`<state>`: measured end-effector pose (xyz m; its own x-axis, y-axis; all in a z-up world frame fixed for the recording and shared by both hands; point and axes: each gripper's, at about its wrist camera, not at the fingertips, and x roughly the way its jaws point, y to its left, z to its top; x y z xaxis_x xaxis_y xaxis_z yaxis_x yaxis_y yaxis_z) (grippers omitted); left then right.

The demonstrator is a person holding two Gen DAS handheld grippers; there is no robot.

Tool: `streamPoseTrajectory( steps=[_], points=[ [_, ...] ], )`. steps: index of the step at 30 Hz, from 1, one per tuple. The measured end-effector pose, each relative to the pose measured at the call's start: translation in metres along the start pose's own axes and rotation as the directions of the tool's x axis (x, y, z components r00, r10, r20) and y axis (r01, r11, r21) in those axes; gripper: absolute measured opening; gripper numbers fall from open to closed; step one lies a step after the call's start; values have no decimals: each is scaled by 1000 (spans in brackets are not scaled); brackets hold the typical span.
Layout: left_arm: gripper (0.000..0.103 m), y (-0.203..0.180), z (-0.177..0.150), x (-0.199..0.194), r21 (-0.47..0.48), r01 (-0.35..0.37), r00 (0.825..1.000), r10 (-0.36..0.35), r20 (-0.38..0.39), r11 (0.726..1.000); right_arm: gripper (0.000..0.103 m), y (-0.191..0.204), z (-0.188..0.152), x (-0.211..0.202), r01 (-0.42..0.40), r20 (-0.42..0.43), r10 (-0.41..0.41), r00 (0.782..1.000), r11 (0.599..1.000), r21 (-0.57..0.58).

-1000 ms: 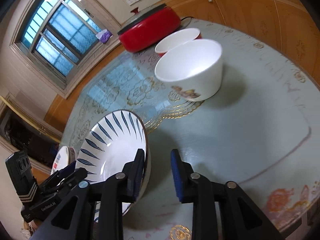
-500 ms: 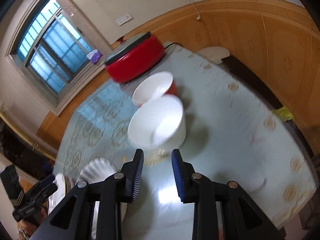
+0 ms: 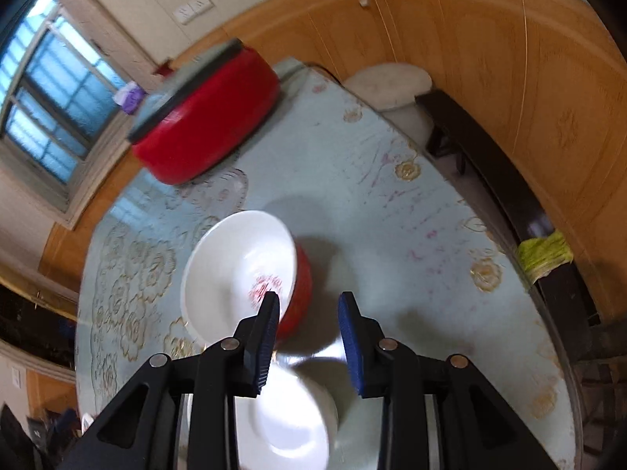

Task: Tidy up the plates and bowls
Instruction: 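Move the right tool to the red bowl and grasp its rim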

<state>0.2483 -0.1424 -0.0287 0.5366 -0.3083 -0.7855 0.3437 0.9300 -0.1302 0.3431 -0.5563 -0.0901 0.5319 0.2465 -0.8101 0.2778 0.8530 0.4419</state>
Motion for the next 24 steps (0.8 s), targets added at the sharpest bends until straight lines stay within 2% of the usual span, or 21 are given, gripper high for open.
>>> streamPoseTrajectory(
  steps=[6,8,10,14,17,21,24],
  points=[
    [89,10,4,10,-20,-3,1000,3,-12,1000,31,-5,18,42,-3,-84,7,996,999,48],
    [89,12,4,12,-23,-4,1000,4,-13,1000,25,-2,19,55,1,-126,4,992,999,34],
    [89,14,5,15,-23,-8,1000,7,-18,1000,18,7,18,66,8,-153,-9,988,1000,-6],
    [89,19,9,19,-31,-15,1000,15,-22,999,15,37,16,80,84,-183,-109,977,987,-139],
    [89,24,11,23,-54,-19,1000,18,-25,998,15,57,13,88,80,-215,-123,969,977,-197],
    [89,30,13,28,-78,-31,999,28,-39,996,15,87,8,95,115,-218,-184,958,948,-297],
    [89,33,14,29,-90,-36,999,33,-39,995,15,110,-1,100,107,-227,-195,954,931,-349]
  ],
)
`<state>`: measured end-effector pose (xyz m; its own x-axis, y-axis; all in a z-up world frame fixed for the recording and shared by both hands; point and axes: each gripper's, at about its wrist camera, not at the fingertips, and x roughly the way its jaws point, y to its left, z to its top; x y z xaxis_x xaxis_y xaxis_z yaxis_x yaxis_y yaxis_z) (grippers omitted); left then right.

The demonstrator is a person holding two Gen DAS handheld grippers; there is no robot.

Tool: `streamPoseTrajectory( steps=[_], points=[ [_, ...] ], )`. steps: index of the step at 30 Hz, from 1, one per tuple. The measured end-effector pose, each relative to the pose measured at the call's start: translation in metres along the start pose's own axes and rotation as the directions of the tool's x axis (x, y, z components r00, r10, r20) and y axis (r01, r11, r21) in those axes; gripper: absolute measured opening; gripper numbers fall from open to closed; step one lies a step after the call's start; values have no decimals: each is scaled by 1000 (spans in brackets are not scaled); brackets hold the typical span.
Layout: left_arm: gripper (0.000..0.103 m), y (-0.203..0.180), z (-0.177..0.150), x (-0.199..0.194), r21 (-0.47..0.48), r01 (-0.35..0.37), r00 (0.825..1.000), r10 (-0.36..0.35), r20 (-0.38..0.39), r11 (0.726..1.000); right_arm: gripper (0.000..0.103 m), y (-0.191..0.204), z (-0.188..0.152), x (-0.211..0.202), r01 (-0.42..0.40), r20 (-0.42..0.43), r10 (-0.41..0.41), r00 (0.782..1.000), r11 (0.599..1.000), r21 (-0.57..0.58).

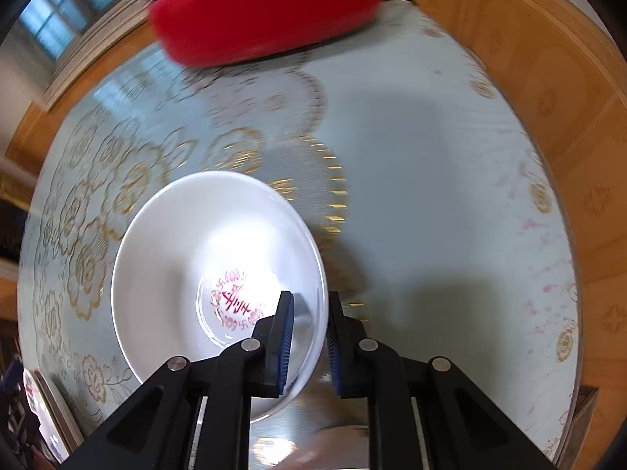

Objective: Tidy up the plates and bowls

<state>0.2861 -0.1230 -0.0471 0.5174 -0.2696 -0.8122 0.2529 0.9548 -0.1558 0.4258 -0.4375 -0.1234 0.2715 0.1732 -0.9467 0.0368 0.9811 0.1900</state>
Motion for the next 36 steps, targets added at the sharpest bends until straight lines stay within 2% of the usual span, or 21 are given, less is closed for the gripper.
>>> streamPoseTrajectory(
  steps=[6,12,20,26,28,32,34,36],
  points=[
    [89,4,9,7,-33,-9,1000,9,-7,999,15,53,-16,3,-50,-7,50,999,993,-104],
    [88,7,24,33,-100,36,997,-43,-68,994,14,91,-40,2,-96,-32,92,995,978,-186],
    [69,-5,37,74,-99,15,987,-30,-157,995,16,90,-45,4,-156,-36,153,988,977,-146],
    [56,-8,38,101,-105,44,981,-63,-185,994,16,82,-51,3,-181,-40,177,983,975,-131],
    [48,-10,37,109,-101,33,979,-52,-197,994,16,79,-53,1,-184,-37,181,983,973,-137],
    [30,-10,38,121,-144,75,972,-104,-211,987,16,82,-52,4,-188,-29,185,982,972,-138],
    [19,-17,38,122,-115,86,973,-108,-204,990,16,81,-52,4,-192,-24,191,981,972,-133],
    [18,-25,36,122,-56,50,980,-60,-192,997,16,81,-51,6,-199,-16,199,980,972,-127]
  ],
)
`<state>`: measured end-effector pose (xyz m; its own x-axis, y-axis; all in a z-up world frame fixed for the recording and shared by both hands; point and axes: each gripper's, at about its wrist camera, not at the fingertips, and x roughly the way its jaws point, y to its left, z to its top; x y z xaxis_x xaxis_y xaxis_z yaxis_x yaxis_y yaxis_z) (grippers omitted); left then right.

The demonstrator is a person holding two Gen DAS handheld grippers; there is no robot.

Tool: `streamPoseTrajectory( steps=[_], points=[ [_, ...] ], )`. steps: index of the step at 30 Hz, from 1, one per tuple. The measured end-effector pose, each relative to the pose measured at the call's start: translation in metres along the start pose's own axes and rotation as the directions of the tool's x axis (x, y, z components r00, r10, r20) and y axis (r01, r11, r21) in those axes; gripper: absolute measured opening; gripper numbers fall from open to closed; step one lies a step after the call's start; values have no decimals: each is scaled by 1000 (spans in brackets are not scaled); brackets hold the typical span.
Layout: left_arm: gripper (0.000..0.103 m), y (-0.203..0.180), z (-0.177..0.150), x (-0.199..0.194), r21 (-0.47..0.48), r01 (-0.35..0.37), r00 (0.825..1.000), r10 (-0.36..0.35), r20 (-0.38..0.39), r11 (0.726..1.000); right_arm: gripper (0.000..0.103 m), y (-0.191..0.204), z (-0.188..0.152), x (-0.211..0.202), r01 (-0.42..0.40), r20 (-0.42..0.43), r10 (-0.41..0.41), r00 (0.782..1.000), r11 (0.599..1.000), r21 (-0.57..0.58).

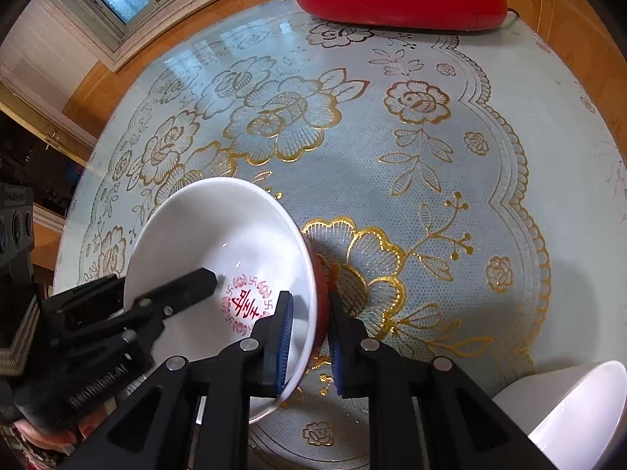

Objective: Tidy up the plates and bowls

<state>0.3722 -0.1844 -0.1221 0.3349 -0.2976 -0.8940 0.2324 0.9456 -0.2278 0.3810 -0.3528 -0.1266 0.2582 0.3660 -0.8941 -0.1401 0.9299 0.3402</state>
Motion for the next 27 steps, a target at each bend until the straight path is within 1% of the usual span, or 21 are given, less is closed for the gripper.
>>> streamPoseTrajectory(
  steps=[1,4,7,13,17,20,27],
  points=[
    [19,-2,-1,0,12,-9,1000,9,9,1000,16,-2,-1,-1,-8,5,8,1000,1000,10],
    [19,1,-1,0,9,11,1000,-11,16,1000,15,-8,-3,-4,-33,24,32,999,999,39],
    [18,3,-2,-4,15,12,999,-13,30,1000,14,-12,-7,-7,-54,37,53,998,997,54],
    [18,3,-5,-16,-4,23,999,-22,43,1000,14,-18,-12,-18,-111,66,104,992,988,106],
    [18,2,-9,-24,-16,34,998,-33,56,999,14,-18,-15,-30,-113,84,105,991,988,106],
    [18,1,-12,-34,-20,43,996,-41,83,999,14,-17,-18,-39,-128,100,117,988,984,120],
    [18,-6,-19,-68,-14,91,988,-88,126,996,14,-15,-26,-64,-175,144,154,978,973,149]
  ],
)
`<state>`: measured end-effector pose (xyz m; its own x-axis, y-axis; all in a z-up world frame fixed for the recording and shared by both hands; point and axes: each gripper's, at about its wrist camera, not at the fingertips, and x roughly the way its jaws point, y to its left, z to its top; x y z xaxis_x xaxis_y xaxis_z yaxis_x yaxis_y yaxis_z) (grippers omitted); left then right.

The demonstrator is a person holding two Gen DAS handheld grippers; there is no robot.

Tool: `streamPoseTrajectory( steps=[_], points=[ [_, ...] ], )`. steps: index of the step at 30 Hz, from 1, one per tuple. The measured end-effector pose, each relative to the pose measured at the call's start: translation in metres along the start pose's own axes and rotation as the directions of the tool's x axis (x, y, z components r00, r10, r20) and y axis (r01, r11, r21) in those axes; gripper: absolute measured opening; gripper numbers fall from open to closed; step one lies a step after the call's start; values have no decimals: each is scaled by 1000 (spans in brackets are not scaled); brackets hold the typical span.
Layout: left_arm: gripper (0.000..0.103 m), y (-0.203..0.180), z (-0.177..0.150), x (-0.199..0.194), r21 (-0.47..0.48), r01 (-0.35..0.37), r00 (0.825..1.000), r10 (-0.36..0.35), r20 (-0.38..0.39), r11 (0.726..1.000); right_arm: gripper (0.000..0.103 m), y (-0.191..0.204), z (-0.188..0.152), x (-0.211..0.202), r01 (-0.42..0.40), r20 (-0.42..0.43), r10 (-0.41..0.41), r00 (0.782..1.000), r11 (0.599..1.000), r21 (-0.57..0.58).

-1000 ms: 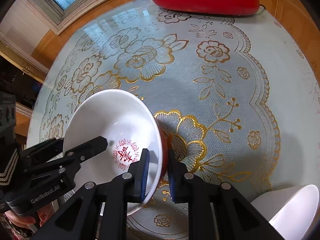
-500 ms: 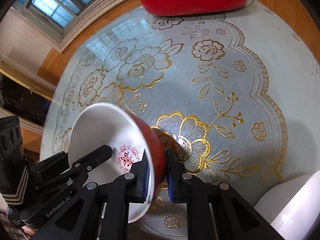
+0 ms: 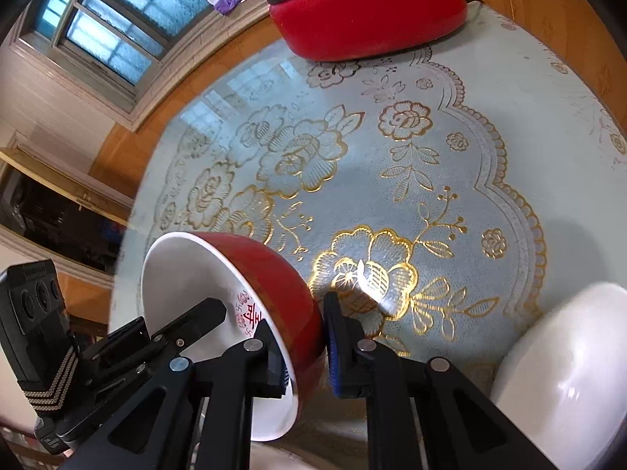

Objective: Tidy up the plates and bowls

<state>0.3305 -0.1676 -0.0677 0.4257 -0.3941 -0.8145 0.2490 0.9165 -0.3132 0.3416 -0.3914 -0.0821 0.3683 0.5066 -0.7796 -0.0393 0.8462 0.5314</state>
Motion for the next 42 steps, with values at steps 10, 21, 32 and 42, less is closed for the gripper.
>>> streamPoseTrajectory(
  steps=[10,21,32,42],
  points=[
    [18,-35,-35,-58,61,52,995,-57,78,997,14,17,-48,-64,-10,66,12,998,1000,-27],
    [19,-50,-92,-85,69,90,994,-94,55,994,14,14,-113,-84,-19,39,19,999,1000,1],
    [19,-53,-127,-65,82,80,997,-79,-13,993,14,-5,-146,-67,0,-18,1,1000,999,53],
    [24,-46,-140,-42,75,51,996,-45,-77,996,17,-7,-150,-46,46,-67,-43,997,998,40]
  ],
)
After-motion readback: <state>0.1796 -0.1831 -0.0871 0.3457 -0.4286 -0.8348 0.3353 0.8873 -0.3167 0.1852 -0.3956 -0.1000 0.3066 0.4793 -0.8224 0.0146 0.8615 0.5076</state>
